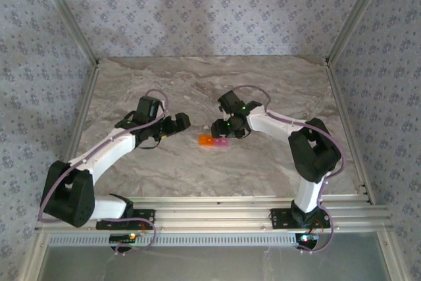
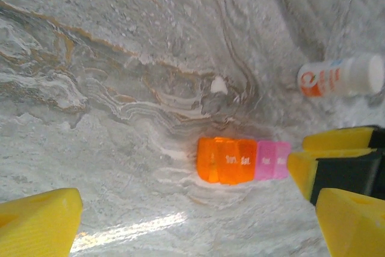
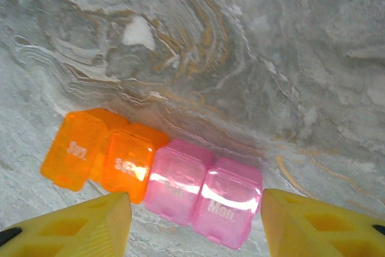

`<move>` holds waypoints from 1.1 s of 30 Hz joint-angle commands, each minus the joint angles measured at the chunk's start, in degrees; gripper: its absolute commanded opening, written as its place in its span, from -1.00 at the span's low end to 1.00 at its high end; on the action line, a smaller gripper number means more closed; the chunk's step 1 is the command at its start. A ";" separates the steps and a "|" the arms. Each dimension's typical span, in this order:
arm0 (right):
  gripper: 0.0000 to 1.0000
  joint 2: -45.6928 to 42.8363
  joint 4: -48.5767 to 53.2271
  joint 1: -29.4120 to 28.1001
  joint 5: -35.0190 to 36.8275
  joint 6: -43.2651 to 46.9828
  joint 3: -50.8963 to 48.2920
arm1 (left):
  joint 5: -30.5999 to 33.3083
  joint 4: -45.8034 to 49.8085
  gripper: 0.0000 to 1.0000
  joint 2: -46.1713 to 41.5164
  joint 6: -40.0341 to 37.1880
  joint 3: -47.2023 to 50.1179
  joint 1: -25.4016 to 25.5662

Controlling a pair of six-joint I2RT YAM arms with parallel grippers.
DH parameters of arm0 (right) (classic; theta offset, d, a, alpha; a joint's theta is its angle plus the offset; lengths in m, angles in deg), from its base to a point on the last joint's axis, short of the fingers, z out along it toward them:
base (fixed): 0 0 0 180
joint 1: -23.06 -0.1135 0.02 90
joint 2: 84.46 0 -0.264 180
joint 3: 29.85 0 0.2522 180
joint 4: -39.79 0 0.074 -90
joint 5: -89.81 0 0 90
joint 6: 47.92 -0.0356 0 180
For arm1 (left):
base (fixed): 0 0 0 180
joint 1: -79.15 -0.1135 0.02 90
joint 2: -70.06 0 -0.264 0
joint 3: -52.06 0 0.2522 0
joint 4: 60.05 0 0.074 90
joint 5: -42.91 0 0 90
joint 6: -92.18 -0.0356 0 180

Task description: Sort the pills into containers

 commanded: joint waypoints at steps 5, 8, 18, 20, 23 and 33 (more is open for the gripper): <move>0.21 -1.32 0.03 -0.30 1.43 -3.59 -3.31 | 5.10 9.77 0.99 3.70 -12.63 -4.59 5.94; 0.21 -1.06 -0.42 -0.49 1.52 -3.73 -3.62 | 6.35 10.49 0.99 5.05 -14.47 -4.40 7.21; 0.19 1.28 -0.98 -0.81 1.68 -4.24 -3.56 | 8.19 11.25 0.99 9.20 -18.71 -4.20 10.35; 0.18 1.53 -0.97 -0.85 1.61 -4.43 -3.71 | 8.32 11.18 0.99 9.97 -19.15 -4.30 10.62; 0.18 1.98 -1.17 -0.78 1.52 -4.82 -3.83 | 8.29 11.08 0.99 11.05 -19.60 -4.41 10.72; 0.15 3.65 -1.99 -0.76 1.13 -5.61 -3.92 | 8.47 9.92 0.99 15.82 -20.17 -6.43 10.79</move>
